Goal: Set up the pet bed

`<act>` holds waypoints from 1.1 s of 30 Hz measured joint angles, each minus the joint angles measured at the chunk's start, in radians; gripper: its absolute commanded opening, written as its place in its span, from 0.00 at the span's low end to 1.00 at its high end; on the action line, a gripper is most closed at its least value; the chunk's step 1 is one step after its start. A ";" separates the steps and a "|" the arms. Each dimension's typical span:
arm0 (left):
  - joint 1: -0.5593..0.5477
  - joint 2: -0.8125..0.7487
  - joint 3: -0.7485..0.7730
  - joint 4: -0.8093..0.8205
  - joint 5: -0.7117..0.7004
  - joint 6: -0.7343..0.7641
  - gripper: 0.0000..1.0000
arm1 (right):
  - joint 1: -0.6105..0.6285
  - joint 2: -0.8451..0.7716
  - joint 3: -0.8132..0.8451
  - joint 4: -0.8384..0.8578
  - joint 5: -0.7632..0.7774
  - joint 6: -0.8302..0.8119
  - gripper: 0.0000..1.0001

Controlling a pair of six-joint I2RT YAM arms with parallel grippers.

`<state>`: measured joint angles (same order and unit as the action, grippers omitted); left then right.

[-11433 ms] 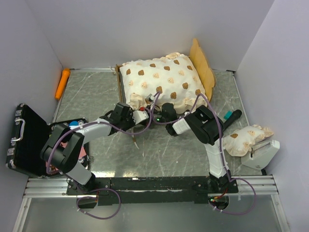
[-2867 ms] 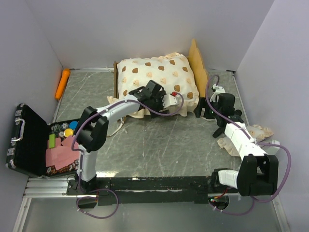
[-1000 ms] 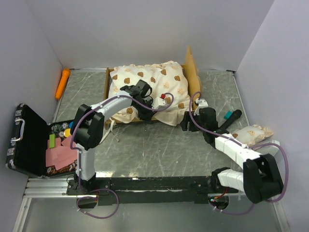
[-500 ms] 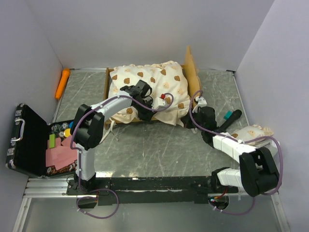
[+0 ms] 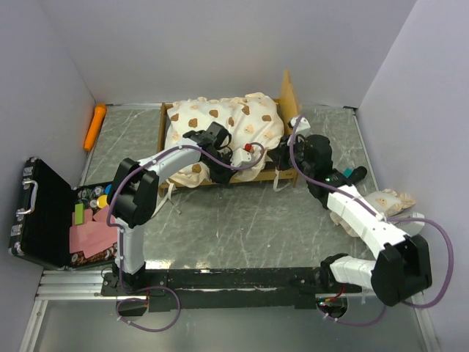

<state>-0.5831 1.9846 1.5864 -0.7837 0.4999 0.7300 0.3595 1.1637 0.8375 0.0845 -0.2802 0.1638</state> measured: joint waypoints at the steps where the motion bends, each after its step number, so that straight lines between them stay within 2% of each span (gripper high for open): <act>1: 0.000 0.000 0.000 0.000 0.000 0.001 0.01 | 0.000 0.028 0.016 -0.014 0.021 -0.006 0.00; 9: 0.000 0.000 0.000 -0.002 0.000 0.002 0.01 | -0.003 0.077 0.043 -0.110 0.137 -0.042 0.00; 10: 0.000 0.000 0.000 -0.002 0.000 0.002 0.01 | -0.004 0.081 0.044 -0.121 0.137 -0.050 0.03; 11: 0.000 0.000 0.002 -0.003 0.000 0.001 0.01 | -0.004 0.091 0.049 -0.134 0.131 -0.058 0.11; 13: 0.000 0.000 0.005 -0.005 0.001 -0.002 0.01 | -0.004 0.128 0.076 -0.164 0.116 -0.067 0.36; 15: 0.000 0.000 0.008 -0.006 0.002 -0.008 0.01 | -0.004 0.175 0.100 -0.179 0.111 -0.076 0.51; 16: 0.000 0.000 0.009 -0.005 0.002 -0.011 0.01 | -0.004 0.183 0.099 -0.186 0.114 -0.072 0.57; 19: -0.001 0.000 0.010 -0.004 0.001 -0.017 0.01 | -0.004 0.159 0.083 -0.216 0.134 -0.085 0.63; 21: -0.003 0.000 0.018 -0.008 0.001 -0.025 0.01 | -0.004 0.110 0.064 -0.220 0.142 -0.094 0.71; 25: -0.005 0.000 0.048 -0.026 0.011 -0.059 0.01 | 0.017 -0.058 -0.026 -0.201 0.165 -0.110 0.73; 28: -0.008 0.002 0.061 -0.032 0.018 -0.076 0.01 | 0.063 -0.184 -0.129 -0.145 0.190 -0.109 0.68; 33: -0.010 0.010 0.098 -0.056 0.029 -0.100 0.01 | 0.156 -0.241 -0.376 0.072 0.215 -0.055 0.63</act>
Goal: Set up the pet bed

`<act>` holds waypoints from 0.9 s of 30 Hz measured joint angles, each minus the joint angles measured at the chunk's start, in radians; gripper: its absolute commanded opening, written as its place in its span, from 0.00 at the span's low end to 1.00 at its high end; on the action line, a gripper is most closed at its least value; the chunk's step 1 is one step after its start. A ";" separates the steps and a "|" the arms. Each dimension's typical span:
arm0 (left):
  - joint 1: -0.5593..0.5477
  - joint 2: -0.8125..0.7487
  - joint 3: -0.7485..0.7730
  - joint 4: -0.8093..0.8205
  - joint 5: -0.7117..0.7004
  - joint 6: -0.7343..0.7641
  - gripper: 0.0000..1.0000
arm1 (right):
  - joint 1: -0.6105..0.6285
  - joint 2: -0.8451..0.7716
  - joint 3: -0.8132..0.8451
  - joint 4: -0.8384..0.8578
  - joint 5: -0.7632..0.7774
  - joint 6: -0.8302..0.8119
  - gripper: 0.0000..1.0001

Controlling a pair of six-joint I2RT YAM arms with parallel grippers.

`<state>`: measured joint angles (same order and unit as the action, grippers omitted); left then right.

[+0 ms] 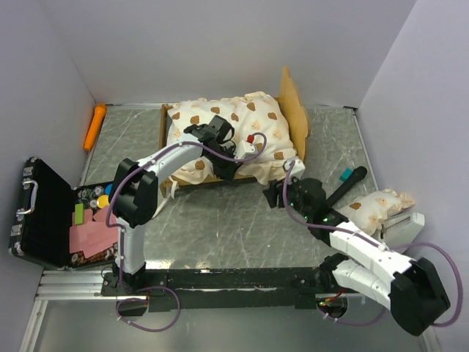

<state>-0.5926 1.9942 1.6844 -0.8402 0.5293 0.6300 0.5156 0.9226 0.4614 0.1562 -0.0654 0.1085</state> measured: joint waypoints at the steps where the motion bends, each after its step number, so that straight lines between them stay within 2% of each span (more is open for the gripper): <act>1: 0.000 0.000 0.006 -0.003 0.002 -0.006 0.01 | 0.021 0.017 -0.044 0.048 0.008 0.013 0.62; 7: -0.001 0.000 0.032 -0.018 0.013 -0.031 0.01 | 0.092 0.206 -0.195 0.402 0.051 0.084 0.58; 14: -0.001 0.000 0.035 -0.019 0.018 -0.039 0.01 | 0.084 0.488 -0.174 0.747 0.148 0.156 0.53; 20: -0.001 0.000 0.035 -0.020 0.021 -0.039 0.01 | 0.066 0.639 -0.094 0.883 0.248 0.212 0.55; 27: 0.002 0.000 0.055 -0.033 0.024 -0.042 0.01 | 0.058 0.732 -0.031 0.880 0.296 0.266 0.54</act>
<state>-0.5903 1.9942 1.7397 -0.8730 0.5533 0.5884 0.5739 1.6550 0.4309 1.0367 0.2306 0.3740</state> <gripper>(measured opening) 0.159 0.548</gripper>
